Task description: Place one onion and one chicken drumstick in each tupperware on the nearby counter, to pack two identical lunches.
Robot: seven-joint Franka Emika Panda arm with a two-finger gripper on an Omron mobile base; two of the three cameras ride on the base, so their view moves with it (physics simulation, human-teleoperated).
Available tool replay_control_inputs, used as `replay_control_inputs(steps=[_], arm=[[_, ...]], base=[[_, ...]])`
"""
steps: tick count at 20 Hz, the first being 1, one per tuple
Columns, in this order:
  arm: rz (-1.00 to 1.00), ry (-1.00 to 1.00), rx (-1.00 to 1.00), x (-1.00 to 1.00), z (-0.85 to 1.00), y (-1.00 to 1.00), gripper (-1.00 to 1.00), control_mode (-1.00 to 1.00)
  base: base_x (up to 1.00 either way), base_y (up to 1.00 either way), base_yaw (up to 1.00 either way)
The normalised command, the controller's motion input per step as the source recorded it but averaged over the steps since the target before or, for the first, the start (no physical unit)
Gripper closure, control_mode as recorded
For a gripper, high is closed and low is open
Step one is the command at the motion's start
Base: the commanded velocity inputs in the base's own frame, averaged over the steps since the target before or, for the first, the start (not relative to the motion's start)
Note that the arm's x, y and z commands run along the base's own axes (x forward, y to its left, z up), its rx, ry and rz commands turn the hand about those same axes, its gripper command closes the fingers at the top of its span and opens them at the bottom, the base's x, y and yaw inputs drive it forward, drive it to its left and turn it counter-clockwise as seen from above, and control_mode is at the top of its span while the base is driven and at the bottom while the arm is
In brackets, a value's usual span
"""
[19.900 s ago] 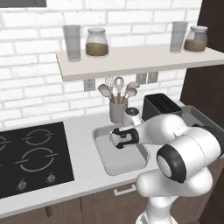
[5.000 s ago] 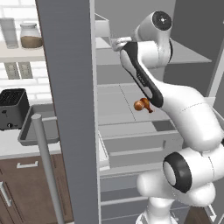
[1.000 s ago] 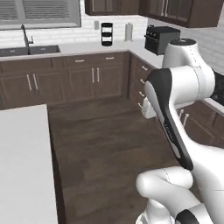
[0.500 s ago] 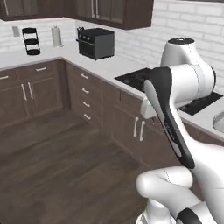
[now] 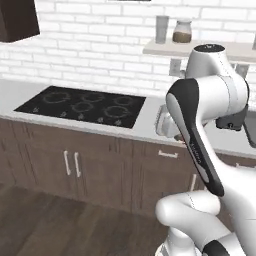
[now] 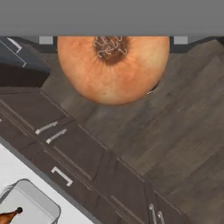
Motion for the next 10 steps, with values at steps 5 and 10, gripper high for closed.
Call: replay_control_inputs(steps=[5,10], arm=[[0.0,0.0,0.0,0.0,0.0,0.0,1.0,1.0],[0.0,0.0,0.0,0.0,0.0,0.0,1.0,1.0]], base=[[0.3,0.11,-0.86],[0.98,0.5,-0.47]])
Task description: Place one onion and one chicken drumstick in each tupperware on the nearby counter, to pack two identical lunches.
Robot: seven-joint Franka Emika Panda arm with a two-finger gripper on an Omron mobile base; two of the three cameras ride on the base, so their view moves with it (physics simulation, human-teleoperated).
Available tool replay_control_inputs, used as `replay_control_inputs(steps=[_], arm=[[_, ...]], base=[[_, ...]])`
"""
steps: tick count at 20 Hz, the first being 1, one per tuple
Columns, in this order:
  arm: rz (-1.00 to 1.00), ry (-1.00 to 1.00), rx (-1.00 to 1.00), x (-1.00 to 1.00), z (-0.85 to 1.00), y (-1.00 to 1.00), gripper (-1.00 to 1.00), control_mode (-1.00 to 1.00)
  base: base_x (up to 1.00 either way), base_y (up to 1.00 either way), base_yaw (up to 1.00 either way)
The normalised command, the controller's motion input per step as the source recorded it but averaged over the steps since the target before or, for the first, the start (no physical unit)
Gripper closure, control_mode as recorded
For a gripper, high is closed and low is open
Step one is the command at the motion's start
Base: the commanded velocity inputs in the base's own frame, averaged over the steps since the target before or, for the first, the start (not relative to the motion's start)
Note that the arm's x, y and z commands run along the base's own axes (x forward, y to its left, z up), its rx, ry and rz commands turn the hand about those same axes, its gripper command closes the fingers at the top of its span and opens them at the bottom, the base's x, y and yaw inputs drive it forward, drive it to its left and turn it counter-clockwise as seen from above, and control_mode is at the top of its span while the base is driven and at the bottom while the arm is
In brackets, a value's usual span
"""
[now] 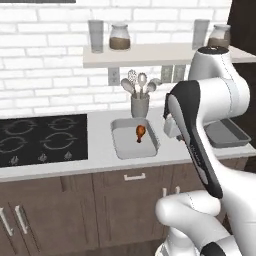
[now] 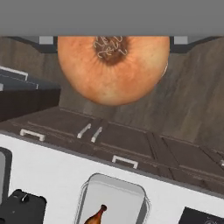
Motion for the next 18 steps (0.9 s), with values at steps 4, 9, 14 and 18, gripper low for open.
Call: replay_control_inputs(steps=[4,9,14,18], arm=[[0.0,0.0,0.0,0.0,0.0,0.0,1.0,1.0],[0.0,0.0,0.0,0.0,0.0,0.0,1.0,1.0],[-0.08,0.01,0.01,0.28,-0.98,0.04,1.0,-1.0],[-0.02,0.19,0.06,0.33,-1.0,0.04,1.0,-1.0]], base=[[1.0,0.36,-0.14],[0.94,0.26,-0.13],[0.0,0.0,0.0],[0.0,0.0,0.0]])
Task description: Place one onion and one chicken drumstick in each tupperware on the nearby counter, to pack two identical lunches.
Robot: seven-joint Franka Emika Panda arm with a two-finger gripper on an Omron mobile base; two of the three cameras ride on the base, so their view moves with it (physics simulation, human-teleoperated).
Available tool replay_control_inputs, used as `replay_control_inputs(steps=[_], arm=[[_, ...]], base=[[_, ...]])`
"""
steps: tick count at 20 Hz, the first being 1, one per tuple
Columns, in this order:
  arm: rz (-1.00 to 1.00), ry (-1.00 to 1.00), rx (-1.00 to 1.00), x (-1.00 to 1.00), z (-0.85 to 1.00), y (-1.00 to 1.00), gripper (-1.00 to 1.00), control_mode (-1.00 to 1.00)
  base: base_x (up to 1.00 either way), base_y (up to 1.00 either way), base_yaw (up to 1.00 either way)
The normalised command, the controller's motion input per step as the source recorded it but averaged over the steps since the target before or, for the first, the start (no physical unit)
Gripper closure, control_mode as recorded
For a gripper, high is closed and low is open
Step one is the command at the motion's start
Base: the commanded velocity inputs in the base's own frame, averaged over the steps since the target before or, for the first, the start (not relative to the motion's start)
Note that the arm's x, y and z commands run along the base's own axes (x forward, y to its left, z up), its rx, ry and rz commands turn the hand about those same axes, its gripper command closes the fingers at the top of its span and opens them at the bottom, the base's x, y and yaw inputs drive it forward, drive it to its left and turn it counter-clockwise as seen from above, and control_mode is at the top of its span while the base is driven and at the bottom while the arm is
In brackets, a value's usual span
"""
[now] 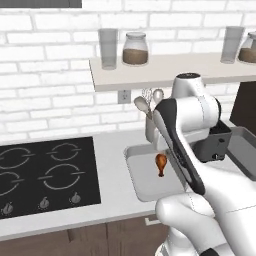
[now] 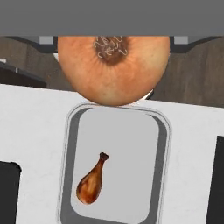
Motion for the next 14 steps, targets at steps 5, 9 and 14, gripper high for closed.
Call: replay_control_inputs(steps=[5,9,14], arm=[[0.0,0.12,0.14,0.85,-1.0,0.0,1.0,-1.0],[0.0,0.04,0.06,0.98,-1.0,0.09,1.0,-1.0],[0.0,0.05,0.01,0.93,-0.96,0.1,1.0,-1.0]], base=[[0.0,0.0,0.0],[0.0,0.0,0.0],[0.0,0.0,0.0]])
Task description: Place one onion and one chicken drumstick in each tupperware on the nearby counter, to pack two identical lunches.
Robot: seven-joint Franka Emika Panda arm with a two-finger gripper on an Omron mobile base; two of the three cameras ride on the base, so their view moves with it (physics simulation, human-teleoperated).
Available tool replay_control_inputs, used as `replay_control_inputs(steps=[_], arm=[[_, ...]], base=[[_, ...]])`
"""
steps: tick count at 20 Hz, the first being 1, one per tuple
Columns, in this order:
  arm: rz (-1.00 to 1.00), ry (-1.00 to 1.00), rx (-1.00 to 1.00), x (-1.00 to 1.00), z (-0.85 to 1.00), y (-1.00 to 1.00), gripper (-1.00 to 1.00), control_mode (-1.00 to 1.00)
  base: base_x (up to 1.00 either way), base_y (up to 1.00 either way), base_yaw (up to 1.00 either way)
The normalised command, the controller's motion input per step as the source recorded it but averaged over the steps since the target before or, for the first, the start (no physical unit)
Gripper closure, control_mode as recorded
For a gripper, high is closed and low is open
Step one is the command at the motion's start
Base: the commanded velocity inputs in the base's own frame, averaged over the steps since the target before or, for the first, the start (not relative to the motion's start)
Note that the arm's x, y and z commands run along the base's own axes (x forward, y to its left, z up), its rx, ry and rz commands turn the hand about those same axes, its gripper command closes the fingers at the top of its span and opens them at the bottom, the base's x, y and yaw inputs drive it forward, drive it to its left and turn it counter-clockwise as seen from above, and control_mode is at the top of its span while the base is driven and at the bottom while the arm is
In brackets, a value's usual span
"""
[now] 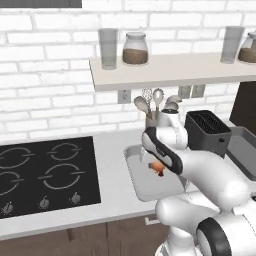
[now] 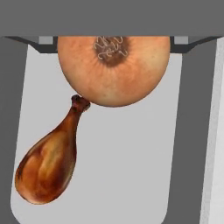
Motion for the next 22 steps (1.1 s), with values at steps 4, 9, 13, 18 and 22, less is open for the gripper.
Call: replay_control_inputs(steps=[4,9,13,18,22], arm=[[0.0,0.01,0.0,0.53,-0.66,0.0,1.0,-1.0],[0.0,0.0,0.0,0.4,-0.61,0.02,1.0,-1.0],[0.0,0.04,0.0,0.18,-0.51,0.08,1.0,-1.0],[0.0,0.03,0.0,0.07,-0.7,0.14,-1.0,-1.0],[0.0,0.0,0.0,-0.02,-0.2,0.1,-1.0,-1.0]], base=[[0.0,0.0,0.0],[0.0,0.0,0.0],[0.0,0.0,0.0],[0.0,0.0,0.0],[0.0,0.0,0.0]])
